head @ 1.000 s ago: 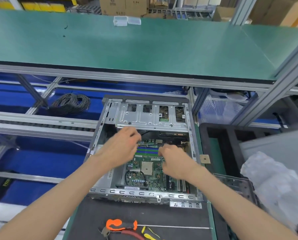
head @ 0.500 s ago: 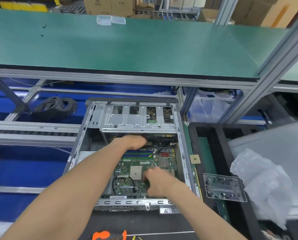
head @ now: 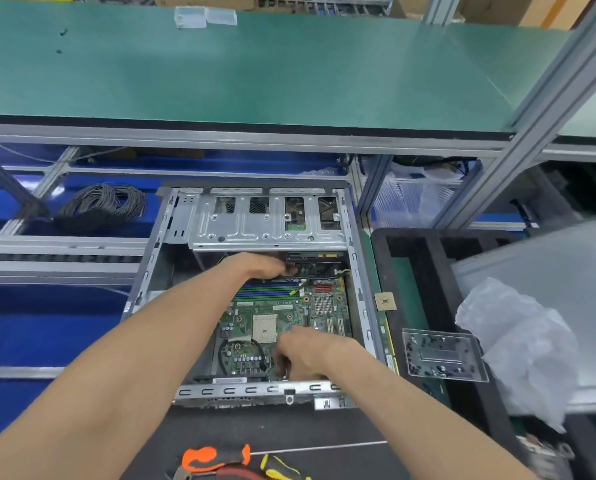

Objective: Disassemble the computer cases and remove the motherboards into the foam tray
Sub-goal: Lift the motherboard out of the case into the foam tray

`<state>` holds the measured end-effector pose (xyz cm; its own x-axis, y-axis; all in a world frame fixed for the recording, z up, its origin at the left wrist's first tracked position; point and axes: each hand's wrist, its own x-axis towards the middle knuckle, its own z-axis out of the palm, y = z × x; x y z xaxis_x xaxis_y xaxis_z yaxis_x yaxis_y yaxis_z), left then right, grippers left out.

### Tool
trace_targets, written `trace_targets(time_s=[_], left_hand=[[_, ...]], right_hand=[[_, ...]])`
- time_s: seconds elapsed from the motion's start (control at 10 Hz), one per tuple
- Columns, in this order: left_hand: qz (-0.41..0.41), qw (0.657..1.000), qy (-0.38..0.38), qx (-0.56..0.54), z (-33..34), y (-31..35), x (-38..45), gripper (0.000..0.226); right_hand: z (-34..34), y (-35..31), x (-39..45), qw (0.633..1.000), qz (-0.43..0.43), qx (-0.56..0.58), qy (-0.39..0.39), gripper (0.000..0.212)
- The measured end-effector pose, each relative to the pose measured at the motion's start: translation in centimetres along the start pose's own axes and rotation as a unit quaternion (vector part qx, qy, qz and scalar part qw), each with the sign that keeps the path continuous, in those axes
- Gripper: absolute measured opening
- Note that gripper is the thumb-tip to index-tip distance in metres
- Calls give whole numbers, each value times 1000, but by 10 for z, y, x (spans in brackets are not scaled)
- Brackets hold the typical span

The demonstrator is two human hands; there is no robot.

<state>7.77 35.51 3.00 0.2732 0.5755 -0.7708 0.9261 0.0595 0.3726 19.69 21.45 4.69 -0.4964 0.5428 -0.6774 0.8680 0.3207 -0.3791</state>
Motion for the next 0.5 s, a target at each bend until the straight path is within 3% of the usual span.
trace_targets(time_s=[0.2,0.3,0.4,0.5], left_hand=[[18,999,24,-22,4,-5,6,74],[38,995,35,-87,5,-12,13,70],[32,986,88,-137,0,-19,18,49],[1,908,75,-412,-7,-19,6,42]], right_hand=[[-3,-4,0,1000,5,4,-7,25],[-5,-6,-2,1000,1,7,-1,21],[-7,-7,-4,1000,-5,-8,16,21],[-8,-9,-5,998,-20,-50,30,24]])
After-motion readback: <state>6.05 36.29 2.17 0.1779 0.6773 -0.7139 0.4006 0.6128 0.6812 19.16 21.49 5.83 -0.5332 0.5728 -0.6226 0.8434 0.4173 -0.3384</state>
